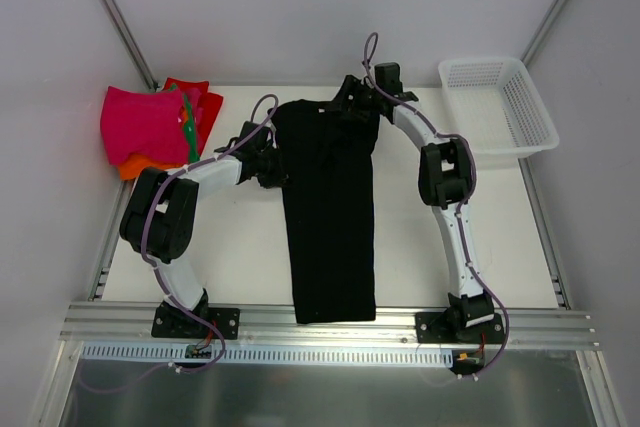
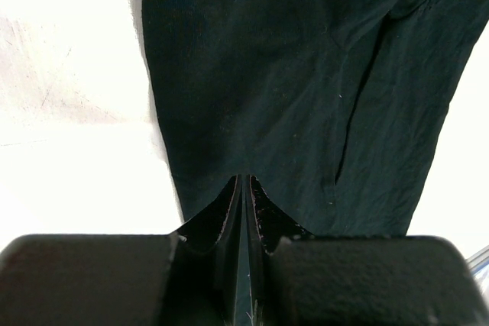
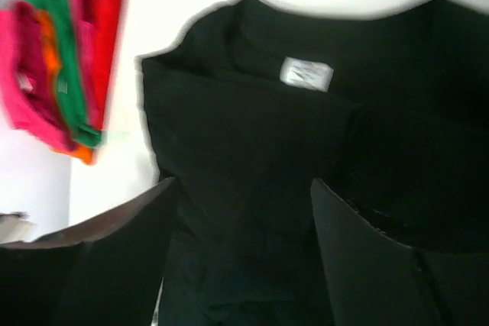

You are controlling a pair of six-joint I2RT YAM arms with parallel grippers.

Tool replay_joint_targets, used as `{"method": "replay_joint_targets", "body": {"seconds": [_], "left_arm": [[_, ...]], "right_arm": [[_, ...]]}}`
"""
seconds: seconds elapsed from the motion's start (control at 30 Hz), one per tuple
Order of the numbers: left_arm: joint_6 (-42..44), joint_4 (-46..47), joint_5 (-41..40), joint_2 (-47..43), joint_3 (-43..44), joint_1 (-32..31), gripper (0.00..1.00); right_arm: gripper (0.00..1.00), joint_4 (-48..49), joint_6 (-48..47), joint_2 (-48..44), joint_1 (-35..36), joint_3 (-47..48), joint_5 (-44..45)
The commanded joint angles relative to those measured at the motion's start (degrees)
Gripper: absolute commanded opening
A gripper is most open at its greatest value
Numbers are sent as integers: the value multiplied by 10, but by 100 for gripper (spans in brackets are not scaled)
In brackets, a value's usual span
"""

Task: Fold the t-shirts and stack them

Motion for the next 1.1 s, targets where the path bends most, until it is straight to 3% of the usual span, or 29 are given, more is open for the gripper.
{"method": "replay_joint_targets", "body": {"seconds": [0.0, 0.13, 0.33, 0.57, 0.63, 0.77, 1.07], "left_arm": [[-1, 5, -2, -4, -7, -5, 5], [-3, 6, -1, -6, -9, -6, 5], [-3, 8, -5, -11, -15, -7, 5], [-3, 9, -8, -16, -20, -8, 5], [-3, 9, -10, -16, -20, -9, 5], [-3, 9, -9, -13, -19, -8, 5], [-3, 11, -9, -12, -22, -8, 4]], "right_arm": [[76, -17, -42, -39, 6, -42, 56], [78, -14, -60, -76, 9, -81, 106], [79, 34, -94, -177, 26, -218, 221], [77, 45, -107, -228, 34, -267, 248], [71, 63, -104, -248, 36, -300, 236], [4, 88, -71, -261, 36, -338, 177], [1, 129, -21, -246, 38, -373, 123]]}}
